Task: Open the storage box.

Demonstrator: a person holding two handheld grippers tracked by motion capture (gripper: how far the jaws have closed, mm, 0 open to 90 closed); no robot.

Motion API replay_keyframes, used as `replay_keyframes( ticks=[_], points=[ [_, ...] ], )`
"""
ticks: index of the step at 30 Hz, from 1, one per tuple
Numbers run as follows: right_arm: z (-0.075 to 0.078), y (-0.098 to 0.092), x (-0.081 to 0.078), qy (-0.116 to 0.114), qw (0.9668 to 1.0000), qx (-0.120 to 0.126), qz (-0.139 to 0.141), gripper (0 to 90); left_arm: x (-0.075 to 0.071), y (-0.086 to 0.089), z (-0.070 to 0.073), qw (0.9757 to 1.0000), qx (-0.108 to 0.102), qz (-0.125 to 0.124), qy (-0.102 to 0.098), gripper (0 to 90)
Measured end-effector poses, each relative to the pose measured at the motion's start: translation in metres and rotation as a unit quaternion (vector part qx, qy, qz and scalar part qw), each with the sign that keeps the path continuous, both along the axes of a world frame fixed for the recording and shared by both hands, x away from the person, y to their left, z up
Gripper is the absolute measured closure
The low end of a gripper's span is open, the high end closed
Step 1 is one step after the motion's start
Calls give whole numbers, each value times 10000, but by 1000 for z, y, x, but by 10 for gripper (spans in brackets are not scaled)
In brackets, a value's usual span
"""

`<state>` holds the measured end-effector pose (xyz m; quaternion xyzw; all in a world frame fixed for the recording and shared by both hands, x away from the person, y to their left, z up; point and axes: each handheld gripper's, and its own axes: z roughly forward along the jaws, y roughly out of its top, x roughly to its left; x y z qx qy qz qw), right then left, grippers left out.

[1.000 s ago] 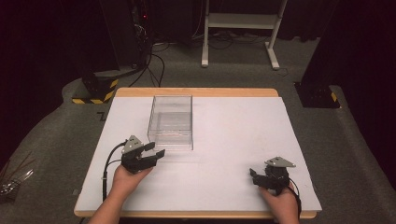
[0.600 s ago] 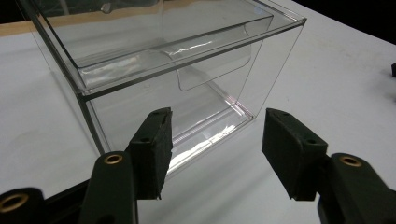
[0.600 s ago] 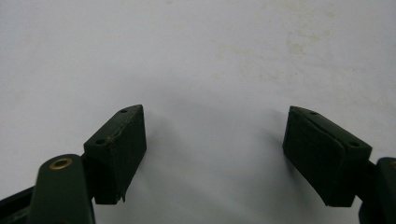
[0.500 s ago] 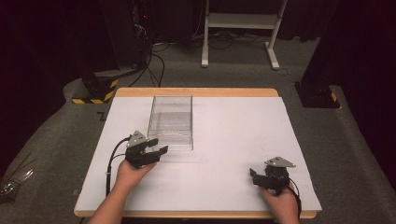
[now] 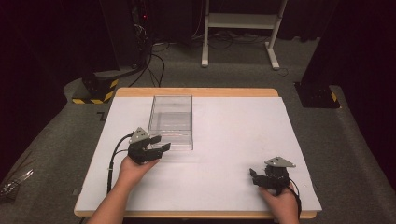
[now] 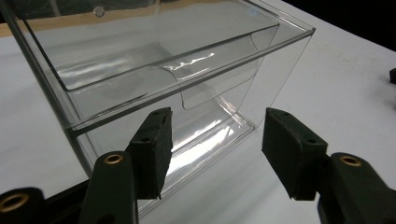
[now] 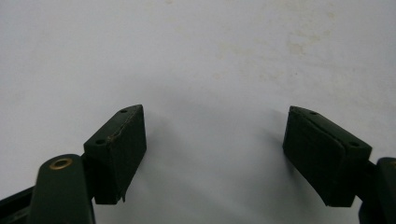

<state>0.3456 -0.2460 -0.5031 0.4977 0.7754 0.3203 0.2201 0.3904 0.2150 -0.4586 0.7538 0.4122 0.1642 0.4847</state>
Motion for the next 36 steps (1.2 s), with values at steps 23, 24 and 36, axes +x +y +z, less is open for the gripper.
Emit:
replay_keyframes(
  ticks=[23,24,36],
  points=[
    [0,0,0,-13,10000,-6,3,216,11,8,-10,9975,-580,-144,-376,592],
    [0,0,0,-10,10000,-5,3,216,11,8,-11,9974,-580,-150,-401,597],
    [0,0,0,-22,10000,-13,3,217,12,8,-20,9960,-635,-231,-584,699]
  ],
)
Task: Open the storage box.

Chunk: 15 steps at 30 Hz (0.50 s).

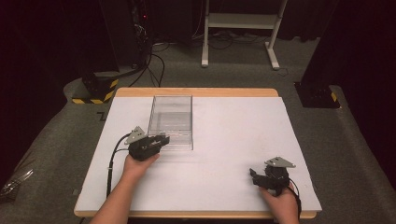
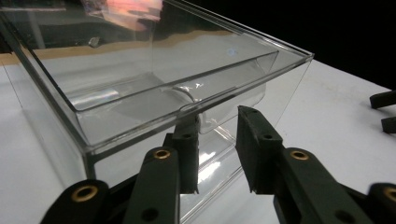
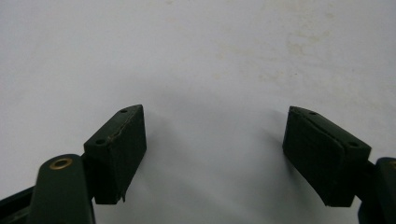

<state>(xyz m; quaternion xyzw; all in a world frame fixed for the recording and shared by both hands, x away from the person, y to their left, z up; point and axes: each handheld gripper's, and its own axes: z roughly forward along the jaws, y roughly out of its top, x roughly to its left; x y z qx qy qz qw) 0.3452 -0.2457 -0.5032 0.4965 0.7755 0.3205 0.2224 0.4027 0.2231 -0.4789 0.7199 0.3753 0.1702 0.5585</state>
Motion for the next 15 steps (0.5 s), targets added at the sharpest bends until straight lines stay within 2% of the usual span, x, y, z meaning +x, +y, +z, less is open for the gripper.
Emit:
replay_keyframes(
  ticks=[1,3,9,15],
  points=[
    [0,0,0,-3,10000,-3,0,218,0,0,-1,10000,-4,-7,-22,720],
    [0,0,0,-18,10000,-14,9,218,1,4,-4,9998,-161,-74,-72,735],
    [0,0,0,-24,10000,-18,6,220,0,8,-7,9994,-263,-189,-153,771],
    [0,0,0,-18,10000,-12,-7,220,1,12,-9,9988,-382,-271,-153,791]
  ],
)
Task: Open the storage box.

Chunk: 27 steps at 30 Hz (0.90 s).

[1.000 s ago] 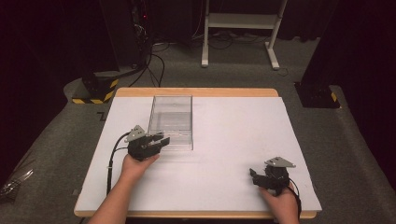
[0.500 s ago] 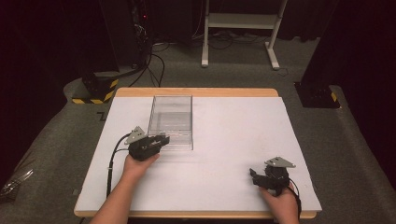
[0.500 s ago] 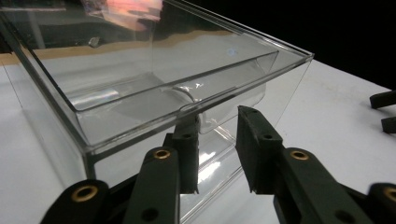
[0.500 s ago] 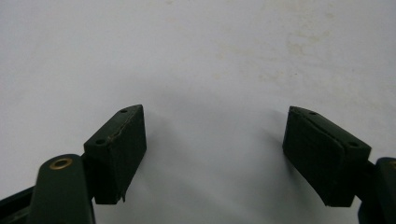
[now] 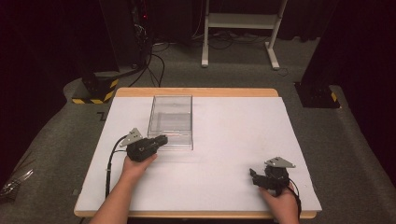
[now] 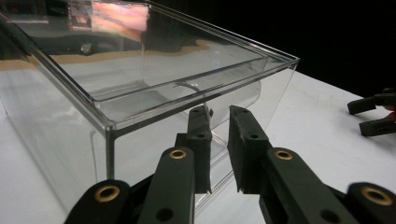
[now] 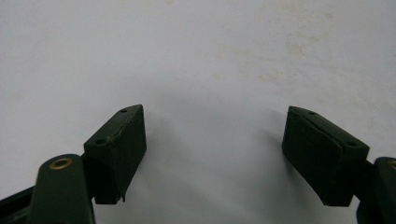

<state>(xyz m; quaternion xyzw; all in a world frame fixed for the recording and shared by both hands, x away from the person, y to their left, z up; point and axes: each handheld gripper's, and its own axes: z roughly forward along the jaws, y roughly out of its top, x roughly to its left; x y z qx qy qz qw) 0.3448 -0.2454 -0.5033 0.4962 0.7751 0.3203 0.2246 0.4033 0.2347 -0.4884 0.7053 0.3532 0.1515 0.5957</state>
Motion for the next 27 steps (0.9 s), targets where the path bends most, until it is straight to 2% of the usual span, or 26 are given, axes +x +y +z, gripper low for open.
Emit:
replay_keyframes(
  ticks=[11,27],
  points=[
    [0,0,0,-7,10000,-7,2,222,-3,5,-1,9998,-77,-157,-7,811],
    [0,0,0,-5,10000,-7,2,223,-23,8,-3,9994,-154,-301,-65,826]
  ],
)
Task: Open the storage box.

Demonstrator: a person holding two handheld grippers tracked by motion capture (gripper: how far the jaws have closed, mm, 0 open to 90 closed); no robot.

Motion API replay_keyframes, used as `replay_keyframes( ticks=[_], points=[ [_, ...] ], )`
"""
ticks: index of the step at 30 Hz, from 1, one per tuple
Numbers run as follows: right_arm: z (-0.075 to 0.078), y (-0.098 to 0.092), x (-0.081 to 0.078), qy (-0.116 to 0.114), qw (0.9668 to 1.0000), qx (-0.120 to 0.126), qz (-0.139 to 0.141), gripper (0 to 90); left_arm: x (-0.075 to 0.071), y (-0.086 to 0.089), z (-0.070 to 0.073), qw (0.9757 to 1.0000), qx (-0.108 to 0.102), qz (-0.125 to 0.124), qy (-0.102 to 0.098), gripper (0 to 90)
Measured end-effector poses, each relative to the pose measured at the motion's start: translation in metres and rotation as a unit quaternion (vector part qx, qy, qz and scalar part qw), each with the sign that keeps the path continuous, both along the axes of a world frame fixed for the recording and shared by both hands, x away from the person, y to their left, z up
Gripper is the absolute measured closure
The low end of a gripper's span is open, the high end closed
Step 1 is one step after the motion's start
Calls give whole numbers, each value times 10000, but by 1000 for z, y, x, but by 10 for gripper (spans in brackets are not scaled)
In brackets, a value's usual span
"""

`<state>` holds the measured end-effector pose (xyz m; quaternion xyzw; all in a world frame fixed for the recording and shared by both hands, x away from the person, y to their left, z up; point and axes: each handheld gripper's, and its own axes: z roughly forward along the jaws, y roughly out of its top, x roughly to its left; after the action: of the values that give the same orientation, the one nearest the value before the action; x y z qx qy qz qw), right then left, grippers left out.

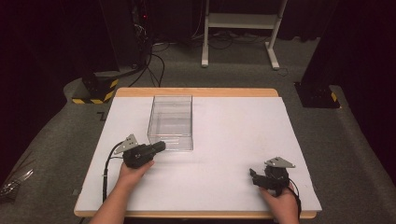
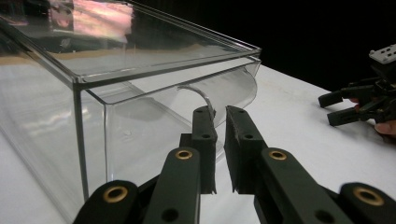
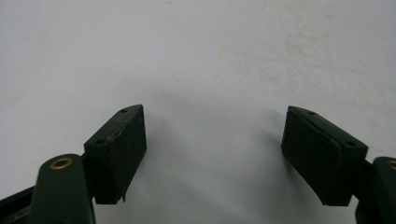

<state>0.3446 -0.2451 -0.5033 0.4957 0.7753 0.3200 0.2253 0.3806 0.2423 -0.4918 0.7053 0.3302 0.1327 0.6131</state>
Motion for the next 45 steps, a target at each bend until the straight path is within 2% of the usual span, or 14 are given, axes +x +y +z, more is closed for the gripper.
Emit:
replay_keyframes(
  ticks=[9,14,20,29,45],
  points=[
    [0,0,0,3,10000,1,2,223,-9,0,2,10000,61,-49,20,829],
    [0,0,0,5,10000,2,3,223,-15,1,1,9999,26,-100,23,831],
    [0,0,0,3,10000,2,5,223,-22,1,3,9998,106,-143,19,833],
    [0,0,0,2,10000,4,9,223,-35,0,4,9996,208,-215,1,835],
    [0,0,0,2,10000,3,19,224,-62,1,5,9989,213,-426,13,841]
  ],
)
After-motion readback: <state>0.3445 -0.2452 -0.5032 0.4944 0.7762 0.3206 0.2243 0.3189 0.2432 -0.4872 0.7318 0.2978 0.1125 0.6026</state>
